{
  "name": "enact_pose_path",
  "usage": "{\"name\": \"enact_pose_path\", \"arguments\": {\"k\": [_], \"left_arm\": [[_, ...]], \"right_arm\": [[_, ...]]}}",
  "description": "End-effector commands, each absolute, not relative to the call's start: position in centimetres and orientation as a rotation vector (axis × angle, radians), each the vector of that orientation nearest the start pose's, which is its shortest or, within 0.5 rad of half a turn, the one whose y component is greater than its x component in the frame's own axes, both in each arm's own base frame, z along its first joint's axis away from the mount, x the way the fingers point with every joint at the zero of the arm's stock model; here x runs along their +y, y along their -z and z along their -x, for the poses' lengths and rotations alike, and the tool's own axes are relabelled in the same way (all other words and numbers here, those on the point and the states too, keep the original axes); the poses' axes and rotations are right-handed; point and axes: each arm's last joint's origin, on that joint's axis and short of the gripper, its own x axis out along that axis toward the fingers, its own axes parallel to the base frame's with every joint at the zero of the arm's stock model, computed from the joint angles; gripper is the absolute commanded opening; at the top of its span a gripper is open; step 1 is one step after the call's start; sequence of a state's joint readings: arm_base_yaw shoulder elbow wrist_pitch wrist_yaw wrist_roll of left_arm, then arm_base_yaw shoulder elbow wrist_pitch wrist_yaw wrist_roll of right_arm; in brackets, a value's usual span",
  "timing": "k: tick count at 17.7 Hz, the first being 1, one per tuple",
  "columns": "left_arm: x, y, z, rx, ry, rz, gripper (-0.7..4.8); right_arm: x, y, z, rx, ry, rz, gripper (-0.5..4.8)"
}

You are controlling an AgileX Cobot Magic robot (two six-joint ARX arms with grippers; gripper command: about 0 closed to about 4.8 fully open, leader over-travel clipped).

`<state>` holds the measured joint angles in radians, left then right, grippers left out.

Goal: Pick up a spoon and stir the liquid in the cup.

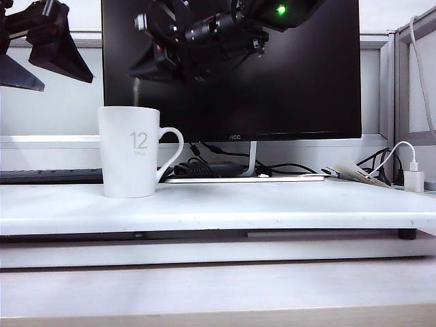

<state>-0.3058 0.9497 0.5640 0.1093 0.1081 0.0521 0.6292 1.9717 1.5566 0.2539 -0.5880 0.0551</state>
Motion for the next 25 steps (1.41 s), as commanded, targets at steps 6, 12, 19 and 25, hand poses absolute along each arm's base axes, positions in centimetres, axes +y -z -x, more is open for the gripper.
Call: {"name": "enact_pose_path", "arguments": {"k": [6, 12, 19, 25], "left_arm": [[-6.5, -25.8, -19.9, 0.251, 0.399, -0.08, 4.79], [-6.5, -25.8, -19.9, 0.251, 0.399, -0.08, 4.79], [-6.5, -25.7, -19.9, 0.252, 0.399, -0.081, 4.79], [-6.5, -25.7, -19.9, 0.259, 0.399, -0.081, 4.79]], "right_arm": [[27.6, -27.8, -36.5, 0.36, -1.209, -0.03, -0.06], [28.2, -29.5, -36.6, 0.144, -1.217, -0.014, -0.06], [28.1, -28.6, -36.2, 0.271, -1.33, -0.039, -0.06], [27.9, -28.4, -36.7, 0.267, -1.11, 0.003, -0.06]]}}
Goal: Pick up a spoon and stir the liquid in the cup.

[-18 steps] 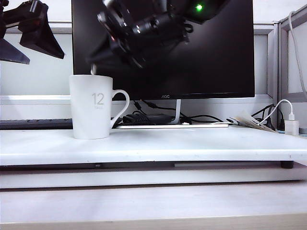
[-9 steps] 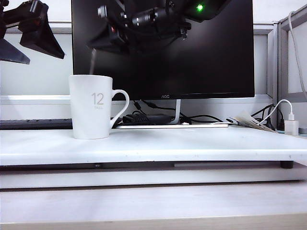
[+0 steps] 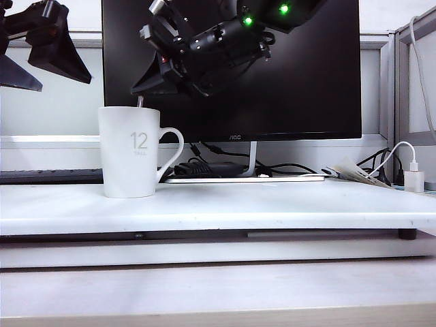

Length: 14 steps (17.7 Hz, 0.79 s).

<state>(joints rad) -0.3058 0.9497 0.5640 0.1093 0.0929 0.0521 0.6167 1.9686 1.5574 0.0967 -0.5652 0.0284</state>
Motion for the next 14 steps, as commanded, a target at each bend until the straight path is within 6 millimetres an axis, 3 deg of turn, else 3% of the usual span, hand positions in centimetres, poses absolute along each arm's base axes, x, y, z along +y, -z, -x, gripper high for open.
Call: {"name": "enact_pose_path", "arguments": {"k": [1, 5, 8, 12, 14], "left_arm": [[-6.5, -25.7, -19.9, 0.262, 0.399, -0.081, 4.79], [-6.5, -25.7, -19.9, 0.262, 0.399, -0.082, 4.79], [-6.5, -25.7, -19.9, 0.262, 0.399, -0.082, 4.79], [-6.5, -25.7, -19.9, 0.262, 0.399, -0.082, 4.79], [-6.5, -25.7, -19.9, 0.262, 0.399, -0.081, 4.79]], "right_arm": [[27.9, -28.9, -36.8, 0.212, -1.102, 0.001, -0.06], [28.2, -29.7, -36.6, 0.122, -1.216, -0.012, -0.06], [28.2, -29.4, -36.3, 0.162, -1.325, -0.022, -0.06], [27.9, -28.0, -36.3, 0.328, -1.24, -0.02, -0.06], [27.8, -27.9, -36.6, 0.299, -1.127, 0.037, -0.06]]}}
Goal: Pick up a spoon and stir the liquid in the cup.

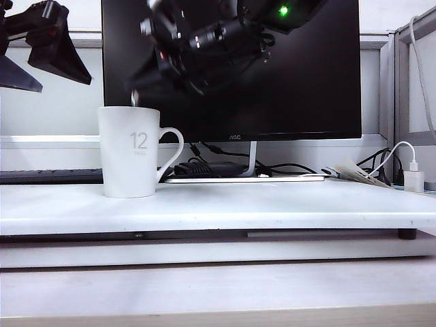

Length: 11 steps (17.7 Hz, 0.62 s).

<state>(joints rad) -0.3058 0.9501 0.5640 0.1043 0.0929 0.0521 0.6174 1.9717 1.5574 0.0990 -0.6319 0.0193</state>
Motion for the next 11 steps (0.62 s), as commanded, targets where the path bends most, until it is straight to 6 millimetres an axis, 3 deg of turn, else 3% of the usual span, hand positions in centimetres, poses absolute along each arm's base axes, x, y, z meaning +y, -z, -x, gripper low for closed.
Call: {"name": "enact_pose_path", "arguments": {"k": [1, 6, 11], "left_arm": [[-6.5, -25.6, -19.9, 0.262, 0.399, -0.081, 4.79], [-6.5, -25.6, -19.9, 0.263, 0.399, -0.081, 4.79], [-6.5, -25.6, -19.9, 0.263, 0.399, -0.081, 4.79]], "right_arm": [[27.8, -28.2, -36.7, 0.263, -1.102, 0.046, -0.06], [28.1, -29.6, -36.8, 0.104, -1.162, 0.031, -0.06], [28.2, -29.3, -36.2, 0.148, -1.363, 0.011, -0.06]]}}
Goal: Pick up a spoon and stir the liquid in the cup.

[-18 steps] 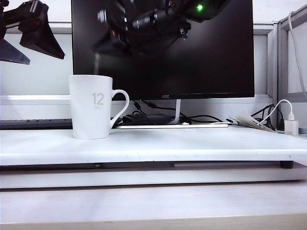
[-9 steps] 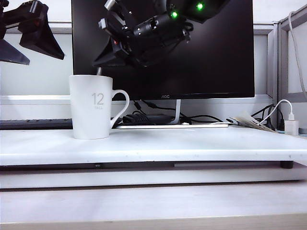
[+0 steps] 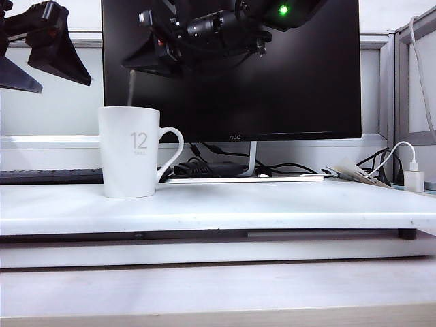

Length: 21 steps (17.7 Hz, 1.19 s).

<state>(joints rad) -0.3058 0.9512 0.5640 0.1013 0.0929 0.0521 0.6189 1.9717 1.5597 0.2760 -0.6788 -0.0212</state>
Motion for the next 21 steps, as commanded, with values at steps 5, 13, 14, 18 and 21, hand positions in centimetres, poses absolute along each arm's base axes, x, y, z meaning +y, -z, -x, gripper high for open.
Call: {"name": "enact_pose_path", "arguments": {"k": [5, 13, 14, 18, 21], "left_arm": [[-6.5, -25.6, -19.9, 0.263, 0.399, -0.081, 4.79], [-6.5, -25.6, -19.9, 0.267, 0.399, -0.082, 4.79], [-6.5, -25.6, -19.9, 0.267, 0.399, -0.082, 4.79], [-6.5, -25.6, -19.9, 0.268, 0.399, -0.082, 4.79], [-6.5, -25.6, -19.9, 0.268, 0.399, -0.082, 4.79]], "right_arm": [[27.6, -27.5, -36.4, 0.35, -1.219, 0.027, -0.06], [28.2, -30.1, -36.5, 0.059, -1.278, 0.008, -0.06], [28.3, -30.0, -36.3, 0.084, -1.326, -0.008, -0.06], [28.0, -28.6, -36.2, 0.244, -1.328, -0.014, -0.06], [27.7, -27.6, -36.5, 0.32, -1.159, 0.06, -0.06]]}}
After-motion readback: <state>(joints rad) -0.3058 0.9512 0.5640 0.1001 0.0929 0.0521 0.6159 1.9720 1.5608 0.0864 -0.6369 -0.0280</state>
